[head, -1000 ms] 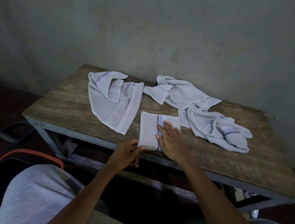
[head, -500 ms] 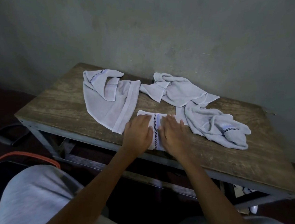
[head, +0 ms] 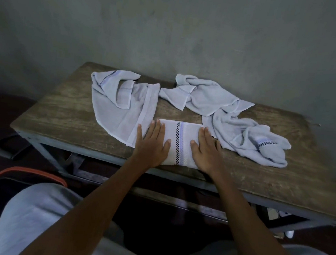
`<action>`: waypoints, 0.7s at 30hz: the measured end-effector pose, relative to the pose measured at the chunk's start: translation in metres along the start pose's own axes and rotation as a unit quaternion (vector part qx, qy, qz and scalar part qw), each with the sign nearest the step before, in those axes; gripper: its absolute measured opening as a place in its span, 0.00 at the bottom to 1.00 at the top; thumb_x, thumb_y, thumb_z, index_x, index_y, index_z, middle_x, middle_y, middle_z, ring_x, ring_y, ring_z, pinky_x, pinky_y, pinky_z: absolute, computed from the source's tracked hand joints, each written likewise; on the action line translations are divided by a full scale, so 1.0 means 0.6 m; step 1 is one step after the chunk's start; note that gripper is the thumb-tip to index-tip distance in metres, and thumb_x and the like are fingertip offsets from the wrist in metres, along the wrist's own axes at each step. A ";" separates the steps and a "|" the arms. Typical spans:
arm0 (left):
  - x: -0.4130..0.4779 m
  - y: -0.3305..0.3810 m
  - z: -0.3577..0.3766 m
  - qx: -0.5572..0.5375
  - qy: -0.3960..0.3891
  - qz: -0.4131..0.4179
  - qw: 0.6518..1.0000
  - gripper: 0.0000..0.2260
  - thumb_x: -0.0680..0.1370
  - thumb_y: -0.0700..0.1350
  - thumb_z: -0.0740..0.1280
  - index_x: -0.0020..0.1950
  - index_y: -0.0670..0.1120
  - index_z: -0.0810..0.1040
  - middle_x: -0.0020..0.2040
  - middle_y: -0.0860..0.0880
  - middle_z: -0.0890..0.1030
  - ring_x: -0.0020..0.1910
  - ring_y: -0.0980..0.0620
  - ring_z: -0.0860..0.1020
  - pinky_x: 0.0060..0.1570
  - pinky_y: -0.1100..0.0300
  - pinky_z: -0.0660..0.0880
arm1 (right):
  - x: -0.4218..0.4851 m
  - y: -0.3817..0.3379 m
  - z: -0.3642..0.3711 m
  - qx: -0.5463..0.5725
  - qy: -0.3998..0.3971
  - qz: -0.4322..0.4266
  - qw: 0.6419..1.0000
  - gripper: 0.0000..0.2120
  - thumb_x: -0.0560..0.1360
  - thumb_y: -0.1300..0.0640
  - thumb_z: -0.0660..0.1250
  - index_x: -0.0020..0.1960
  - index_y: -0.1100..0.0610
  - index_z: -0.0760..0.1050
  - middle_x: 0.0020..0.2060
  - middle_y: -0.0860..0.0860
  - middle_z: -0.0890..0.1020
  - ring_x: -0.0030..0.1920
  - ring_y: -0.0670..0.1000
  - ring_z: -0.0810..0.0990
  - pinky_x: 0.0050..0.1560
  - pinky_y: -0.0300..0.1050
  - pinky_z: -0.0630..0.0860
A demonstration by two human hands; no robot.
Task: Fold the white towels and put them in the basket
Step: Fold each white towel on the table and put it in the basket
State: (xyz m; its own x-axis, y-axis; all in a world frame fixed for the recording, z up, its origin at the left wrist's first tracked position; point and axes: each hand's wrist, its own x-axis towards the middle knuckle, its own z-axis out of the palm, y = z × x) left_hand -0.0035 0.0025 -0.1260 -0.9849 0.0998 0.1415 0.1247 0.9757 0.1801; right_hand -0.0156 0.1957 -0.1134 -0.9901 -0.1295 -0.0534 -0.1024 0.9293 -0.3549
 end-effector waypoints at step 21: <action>-0.006 0.032 -0.034 -0.350 0.033 -0.133 0.927 0.25 0.79 0.42 0.61 0.75 0.43 0.57 0.73 0.42 0.64 0.71 0.45 0.63 0.70 0.56 0.58 | 0.016 -0.019 -0.045 0.211 -0.048 0.138 0.967 0.21 0.72 0.51 0.68 0.58 0.64 0.73 0.55 0.57 0.78 0.53 0.55 0.77 0.48 0.43 0.73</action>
State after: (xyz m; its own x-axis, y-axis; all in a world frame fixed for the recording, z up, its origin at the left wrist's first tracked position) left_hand 0.0052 0.0170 -0.1032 -0.9856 -0.1596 0.0564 -0.0509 0.5971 0.8006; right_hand -0.0265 0.1931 -0.0844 -0.9590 0.0525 -0.2785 0.2315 0.7120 -0.6629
